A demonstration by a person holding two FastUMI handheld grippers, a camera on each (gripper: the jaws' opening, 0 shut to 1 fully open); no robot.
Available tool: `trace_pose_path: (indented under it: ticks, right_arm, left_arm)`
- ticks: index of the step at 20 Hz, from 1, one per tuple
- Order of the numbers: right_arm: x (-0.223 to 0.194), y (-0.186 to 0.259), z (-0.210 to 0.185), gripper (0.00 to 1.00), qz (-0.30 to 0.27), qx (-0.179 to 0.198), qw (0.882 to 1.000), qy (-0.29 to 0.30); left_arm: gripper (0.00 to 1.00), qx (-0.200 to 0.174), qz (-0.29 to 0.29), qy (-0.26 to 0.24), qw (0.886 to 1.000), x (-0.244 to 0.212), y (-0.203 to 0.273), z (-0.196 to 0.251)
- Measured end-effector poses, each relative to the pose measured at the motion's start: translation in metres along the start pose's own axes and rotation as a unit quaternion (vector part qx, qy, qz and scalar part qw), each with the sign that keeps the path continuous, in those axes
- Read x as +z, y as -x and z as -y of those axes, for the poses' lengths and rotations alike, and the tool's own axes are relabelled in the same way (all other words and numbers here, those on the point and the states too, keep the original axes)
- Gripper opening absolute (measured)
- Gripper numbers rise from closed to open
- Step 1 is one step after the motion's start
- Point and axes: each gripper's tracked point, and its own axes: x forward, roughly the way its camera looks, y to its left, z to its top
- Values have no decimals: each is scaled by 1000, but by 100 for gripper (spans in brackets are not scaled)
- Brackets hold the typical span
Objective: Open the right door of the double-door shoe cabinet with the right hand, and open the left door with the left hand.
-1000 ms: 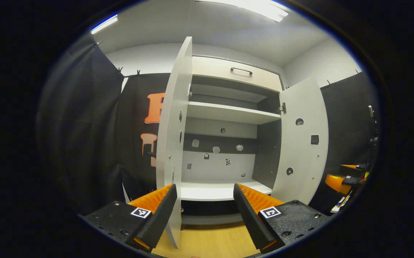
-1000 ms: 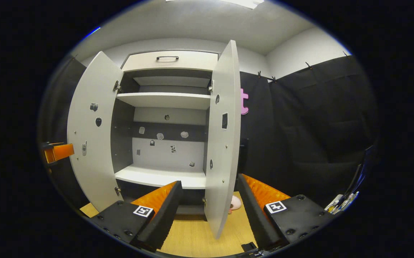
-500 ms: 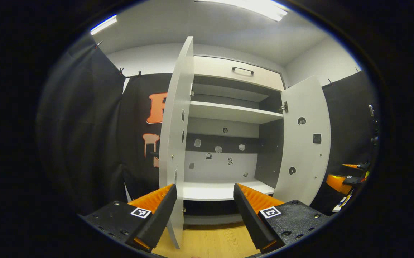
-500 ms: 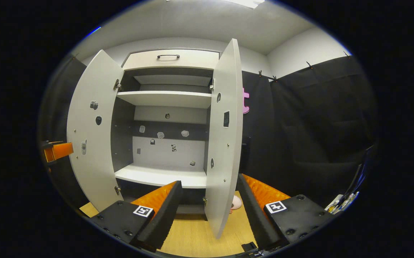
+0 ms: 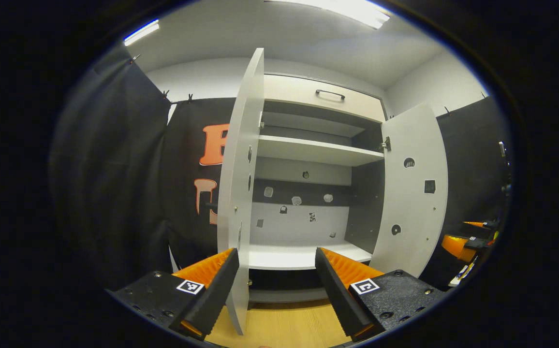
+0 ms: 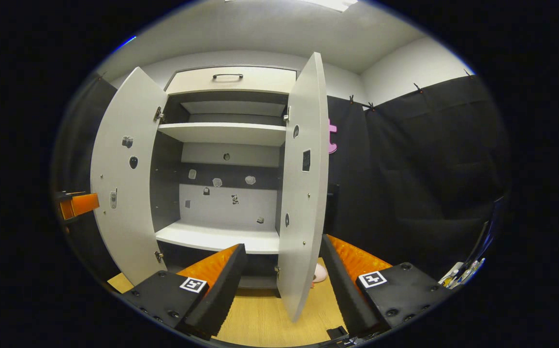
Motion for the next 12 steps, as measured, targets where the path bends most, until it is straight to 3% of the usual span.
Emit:
trace_pose_path:
  ticks: [1, 2, 12]
  right_arm:
    - [0, 0, 0, 98, 0, -1, 1000, 0]
    - [0, 0, 0, 94, 0, -2, 1000, 0]
    - [-4, 4, 0, 94, -4, -1, 1000, 1]
  left_arm:
    - [95, 0, 1, 0, 1000, 0, 0, 0]
    - [95, 1, 1, 0, 1000, 0, 0, -1]
    - [95, 2, -4, 5, 1000, -6, 4, -1]
